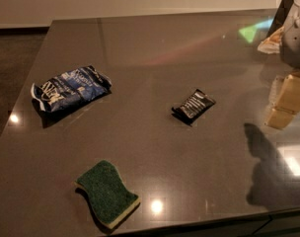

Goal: Move sponge near blue chip bag

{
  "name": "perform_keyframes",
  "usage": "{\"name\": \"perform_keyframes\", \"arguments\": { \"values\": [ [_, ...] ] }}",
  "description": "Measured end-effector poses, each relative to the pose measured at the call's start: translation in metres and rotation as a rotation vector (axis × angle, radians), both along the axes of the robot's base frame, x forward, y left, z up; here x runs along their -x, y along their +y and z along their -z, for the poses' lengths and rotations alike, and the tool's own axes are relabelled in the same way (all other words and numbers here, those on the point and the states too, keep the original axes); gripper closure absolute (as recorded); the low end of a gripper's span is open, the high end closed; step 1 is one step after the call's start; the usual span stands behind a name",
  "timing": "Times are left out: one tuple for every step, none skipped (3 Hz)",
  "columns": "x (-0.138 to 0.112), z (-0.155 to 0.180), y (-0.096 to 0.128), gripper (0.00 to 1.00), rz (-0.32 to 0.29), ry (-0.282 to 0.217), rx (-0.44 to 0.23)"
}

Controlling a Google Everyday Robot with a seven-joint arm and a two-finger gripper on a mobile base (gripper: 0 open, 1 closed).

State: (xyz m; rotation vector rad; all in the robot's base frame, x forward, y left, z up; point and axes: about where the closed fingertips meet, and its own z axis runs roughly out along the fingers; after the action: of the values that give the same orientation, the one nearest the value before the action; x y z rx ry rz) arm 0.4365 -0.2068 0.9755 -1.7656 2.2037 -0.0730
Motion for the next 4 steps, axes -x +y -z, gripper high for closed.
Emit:
{"name": "perform_keyframes", "arguments": {
  "values": [
    [0.004,0.006,0.025,0.0,-0.072,0.022,-0.019],
    [0.018,0.014,0.061,0.0,-0.142,0.045,-0.061],
    [0.037,0.025,0.098,0.0,-0.189,0.067,-0.122],
    [0.061,0.035,0.132,0.0,-0.226,0.077,-0.167]
  ]
}}
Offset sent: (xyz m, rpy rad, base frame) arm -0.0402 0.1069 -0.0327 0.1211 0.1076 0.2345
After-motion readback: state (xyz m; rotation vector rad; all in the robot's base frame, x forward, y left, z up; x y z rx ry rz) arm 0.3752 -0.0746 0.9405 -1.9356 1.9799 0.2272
